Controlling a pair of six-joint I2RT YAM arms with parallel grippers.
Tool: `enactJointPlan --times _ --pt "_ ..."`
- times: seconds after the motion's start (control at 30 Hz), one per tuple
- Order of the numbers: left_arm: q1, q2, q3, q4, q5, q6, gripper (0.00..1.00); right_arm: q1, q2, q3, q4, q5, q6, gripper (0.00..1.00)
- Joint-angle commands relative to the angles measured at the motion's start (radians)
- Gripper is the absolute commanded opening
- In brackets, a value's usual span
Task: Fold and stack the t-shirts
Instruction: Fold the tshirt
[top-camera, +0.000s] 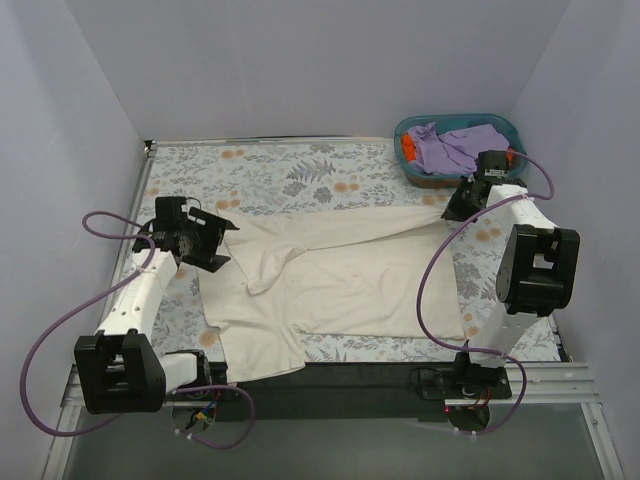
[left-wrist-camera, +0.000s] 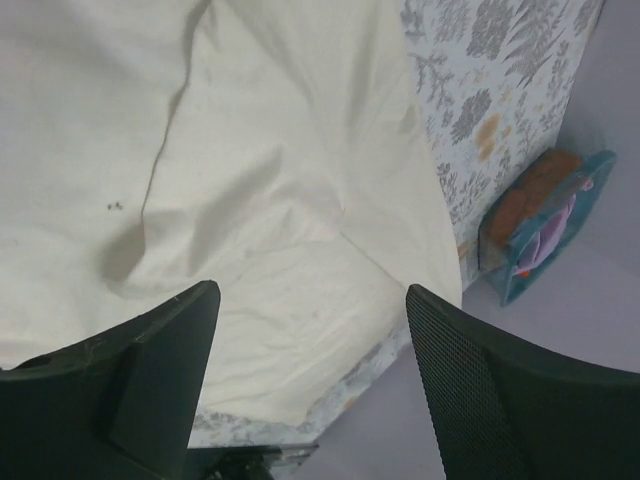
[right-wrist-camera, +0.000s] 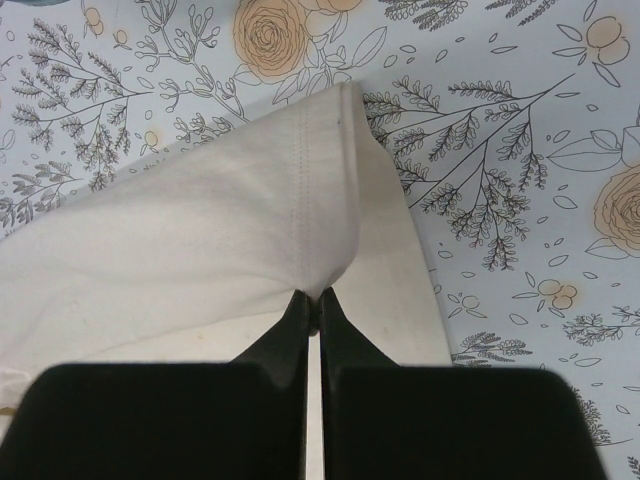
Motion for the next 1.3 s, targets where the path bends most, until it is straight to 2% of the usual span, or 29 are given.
enactJointPlan --times 0.0,0.13,0.27,0.3,0.5,0.8,0.9,0.97,1.07,1.13,1.17,1.27 --pt "0.021 0.052 0.081 0.051 -0.120 0.134 0.70 -0.009 -0.017 -0.003 0.013 0.012 -0.004 0.01" --pt "0.047 0.159 0.149 0.166 -0.180 0.285 0.69 -0.007 -0.017 -0.007 0.021 -0.002 -0.004 0.01" --pt "0.057 0.297 0.215 0.217 -0.174 0.392 0.65 -0.007 -0.015 -0.010 0.027 -0.014 -0.004 0.01" --pt "0.057 0.355 0.226 0.232 -0.163 0.404 0.61 -0.007 -0.015 -0.012 0.029 -0.012 -0.004 0.01" --pt "0.057 0.542 0.315 0.284 -0.127 0.484 0.58 -0.009 -0.011 -0.013 0.043 -0.025 -0.004 0.01" --pt "0.057 0.664 0.381 0.300 -0.122 0.520 0.49 -0.007 -0.005 -0.035 0.059 -0.034 -0.015 0.01" --pt "0.057 0.682 0.394 0.300 -0.117 0.526 0.39 -0.009 -0.006 -0.044 0.064 -0.034 -0.018 0.01" --pt "0.057 0.688 0.395 0.300 -0.116 0.530 0.26 -0.007 -0.005 -0.045 0.066 -0.031 -0.018 0.01" --pt "0.057 0.684 0.403 0.286 -0.122 0.542 0.17 -0.009 -0.005 -0.047 0.066 -0.020 -0.018 0.01" --pt "0.059 0.678 0.406 0.272 -0.136 0.546 0.04 -0.007 -0.011 -0.049 0.066 -0.009 -0.018 0.01" --pt "0.061 0.675 0.415 0.264 -0.143 0.547 0.01 -0.009 -0.014 -0.050 0.066 -0.003 -0.020 0.01" --pt "0.071 0.662 0.436 0.228 -0.169 0.544 0.00 -0.010 -0.028 -0.056 0.063 0.012 -0.021 0.01"
